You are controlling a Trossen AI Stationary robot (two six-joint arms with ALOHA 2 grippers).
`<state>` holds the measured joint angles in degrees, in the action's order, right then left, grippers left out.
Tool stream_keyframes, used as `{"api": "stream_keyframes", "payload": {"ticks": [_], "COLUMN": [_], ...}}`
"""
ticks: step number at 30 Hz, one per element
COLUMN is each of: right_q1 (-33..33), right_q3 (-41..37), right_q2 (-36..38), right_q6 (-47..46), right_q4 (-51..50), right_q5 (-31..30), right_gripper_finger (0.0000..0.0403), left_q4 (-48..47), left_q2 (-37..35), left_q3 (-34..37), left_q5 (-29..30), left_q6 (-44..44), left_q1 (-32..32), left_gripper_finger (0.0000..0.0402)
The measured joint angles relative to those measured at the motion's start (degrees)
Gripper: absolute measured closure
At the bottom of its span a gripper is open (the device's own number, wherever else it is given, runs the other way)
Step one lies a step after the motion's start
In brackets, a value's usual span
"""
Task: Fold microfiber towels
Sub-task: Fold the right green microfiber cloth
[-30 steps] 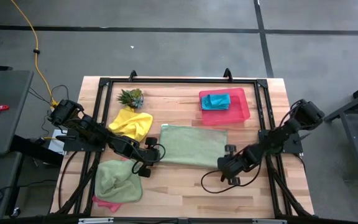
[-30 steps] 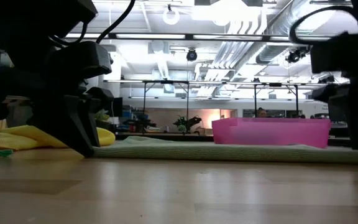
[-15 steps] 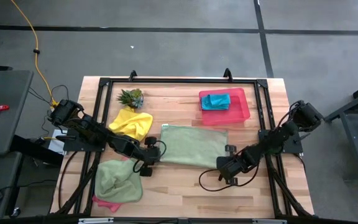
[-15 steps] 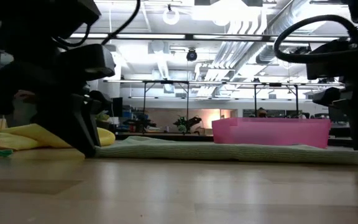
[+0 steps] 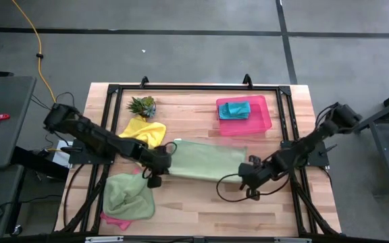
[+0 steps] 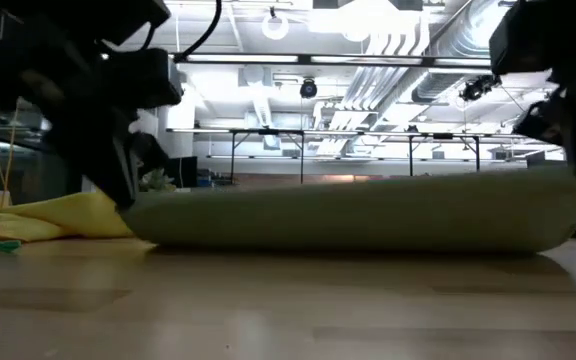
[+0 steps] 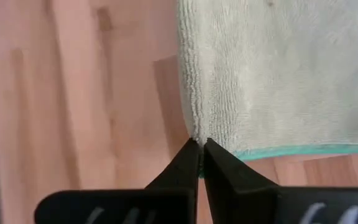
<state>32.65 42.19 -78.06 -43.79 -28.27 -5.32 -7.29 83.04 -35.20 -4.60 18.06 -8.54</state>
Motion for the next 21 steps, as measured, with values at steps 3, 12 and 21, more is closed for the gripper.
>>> {"api": "stream_keyframes", "payload": {"ticks": [3,12,21], "right_q1": [-0.99,-6.47,-10.68], "right_q3": [0.0,-0.02,0.0], "right_q2": [2.53,5.36,5.38], "right_q6": [-1.43,-2.39,-3.75], "right_q4": [-0.82,-6.6,-10.74], "right_q5": [0.8,-0.66,-3.92], "right_gripper_finger": [0.0402,0.0402,0.0403], "left_q4": [-0.81,-0.46,0.65], "left_q2": [-2.66,-6.16,-4.93], "left_q3": [-0.03,-0.05,-0.07], "left_q5": [-0.94,-0.23,2.71], "left_q6": [-0.02,-0.31,-1.08], "left_q1": [2.2,11.42,16.94], "left_gripper_finger": [0.0399,0.0401,0.0401]}}
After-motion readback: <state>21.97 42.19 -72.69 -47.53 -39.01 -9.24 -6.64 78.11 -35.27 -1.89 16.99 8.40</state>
